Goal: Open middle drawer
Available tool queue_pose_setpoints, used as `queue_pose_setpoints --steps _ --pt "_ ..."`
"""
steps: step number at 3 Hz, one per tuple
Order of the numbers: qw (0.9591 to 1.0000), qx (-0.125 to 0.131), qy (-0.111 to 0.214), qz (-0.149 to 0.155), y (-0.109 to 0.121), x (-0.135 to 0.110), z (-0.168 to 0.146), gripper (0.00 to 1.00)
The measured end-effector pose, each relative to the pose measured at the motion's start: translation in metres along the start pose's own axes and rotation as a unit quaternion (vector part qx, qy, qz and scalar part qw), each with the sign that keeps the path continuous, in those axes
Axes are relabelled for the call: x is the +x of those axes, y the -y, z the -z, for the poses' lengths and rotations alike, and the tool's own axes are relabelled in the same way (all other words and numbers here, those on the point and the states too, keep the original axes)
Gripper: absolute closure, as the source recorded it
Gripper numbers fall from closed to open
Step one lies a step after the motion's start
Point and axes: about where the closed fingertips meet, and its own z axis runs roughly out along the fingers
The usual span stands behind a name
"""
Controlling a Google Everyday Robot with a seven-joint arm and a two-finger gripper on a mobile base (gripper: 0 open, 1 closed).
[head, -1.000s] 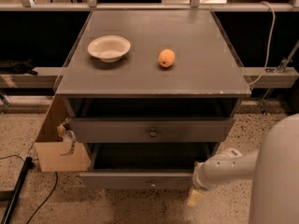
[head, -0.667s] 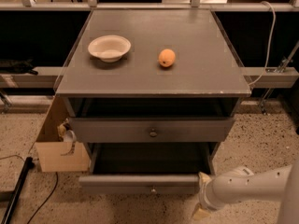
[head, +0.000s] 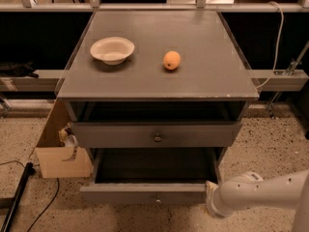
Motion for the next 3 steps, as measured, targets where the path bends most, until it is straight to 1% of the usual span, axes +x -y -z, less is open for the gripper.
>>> queue_pose_setpoints --steps 1,2,3 --pt "1.0000 0.000 0.001 0.000 0.0000 -0.0014 0.0051 0.99" --pt "1.0000 0.000 0.001 0.000 0.0002 -0.0022 0.0085 1.00" --pt "1.0000 0.000 0.001 0.000 0.0002 -0.0023 0.0089 0.85"
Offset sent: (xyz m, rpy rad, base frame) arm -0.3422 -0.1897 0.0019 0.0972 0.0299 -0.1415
